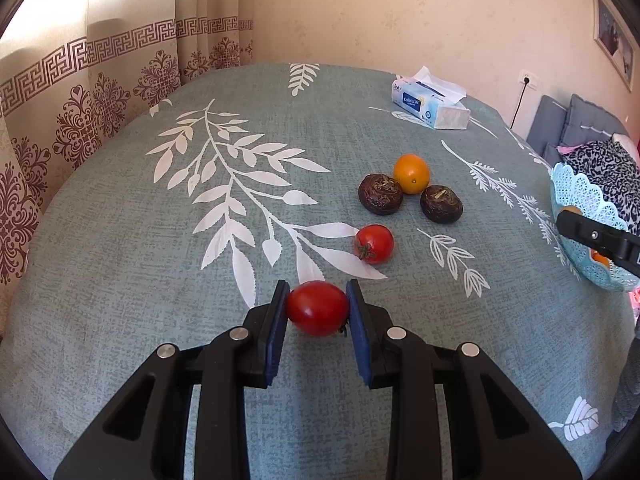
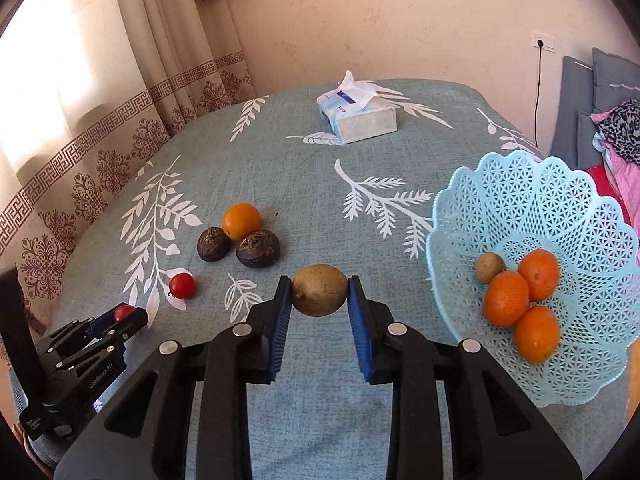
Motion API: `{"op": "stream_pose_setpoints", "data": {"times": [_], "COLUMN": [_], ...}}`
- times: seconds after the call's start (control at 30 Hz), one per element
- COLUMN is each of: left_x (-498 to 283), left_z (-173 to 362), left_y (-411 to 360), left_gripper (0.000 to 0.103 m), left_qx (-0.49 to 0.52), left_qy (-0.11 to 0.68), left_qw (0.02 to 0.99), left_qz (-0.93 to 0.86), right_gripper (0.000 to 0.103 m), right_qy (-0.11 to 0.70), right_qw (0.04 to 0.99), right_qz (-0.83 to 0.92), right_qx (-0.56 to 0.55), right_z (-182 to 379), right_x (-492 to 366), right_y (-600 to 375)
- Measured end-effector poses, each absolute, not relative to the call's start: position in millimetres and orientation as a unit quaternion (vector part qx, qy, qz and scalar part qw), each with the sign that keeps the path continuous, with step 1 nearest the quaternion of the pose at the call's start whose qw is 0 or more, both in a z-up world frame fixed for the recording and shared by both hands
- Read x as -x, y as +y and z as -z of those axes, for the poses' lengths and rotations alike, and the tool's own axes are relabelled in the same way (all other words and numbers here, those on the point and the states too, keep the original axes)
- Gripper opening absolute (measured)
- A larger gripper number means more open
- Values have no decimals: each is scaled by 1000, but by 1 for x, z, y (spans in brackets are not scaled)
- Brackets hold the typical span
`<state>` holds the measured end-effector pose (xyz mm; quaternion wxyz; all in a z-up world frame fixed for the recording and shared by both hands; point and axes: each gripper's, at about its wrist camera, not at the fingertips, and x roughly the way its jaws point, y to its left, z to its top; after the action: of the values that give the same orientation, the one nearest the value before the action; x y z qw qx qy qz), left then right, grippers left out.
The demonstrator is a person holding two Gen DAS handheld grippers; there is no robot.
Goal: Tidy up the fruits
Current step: 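Grasp the small brown kiwi with the right tool while the left tool holds the tomato, then release the kiwi into the blue basket with the right tool while the left tool carries the tomato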
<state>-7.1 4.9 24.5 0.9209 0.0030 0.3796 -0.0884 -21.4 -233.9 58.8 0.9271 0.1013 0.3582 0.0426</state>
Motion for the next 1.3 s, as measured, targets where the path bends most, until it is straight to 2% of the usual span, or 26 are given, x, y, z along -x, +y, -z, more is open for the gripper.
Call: {"op": "stream_pose_setpoints", "data": {"times": [0.37, 1.0, 1.13, 1.3], "left_x": [8, 16, 17, 17], "left_z": [-28, -55, -60, -66], "left_y": [-1, -45, -57, -77], "left_gripper": [29, 29, 29, 29], "left_qx": [-9, -32, -39, -49], "left_qy": [383, 361, 357, 351], "left_qw": [919, 923, 922, 920], "left_qz": [88, 132, 143, 163], "right_gripper": [29, 30, 40, 41], "right_qy": [334, 324, 319, 312], "right_qw": [933, 920, 916, 917], "right_qz": [7, 96, 109, 115], "right_qx": [-130, -200, -218, -221], "right_z": [-71, -60, -60, -63], "right_x": [48, 69, 71, 74], "right_y": [-286, -371, -383, -385]}}
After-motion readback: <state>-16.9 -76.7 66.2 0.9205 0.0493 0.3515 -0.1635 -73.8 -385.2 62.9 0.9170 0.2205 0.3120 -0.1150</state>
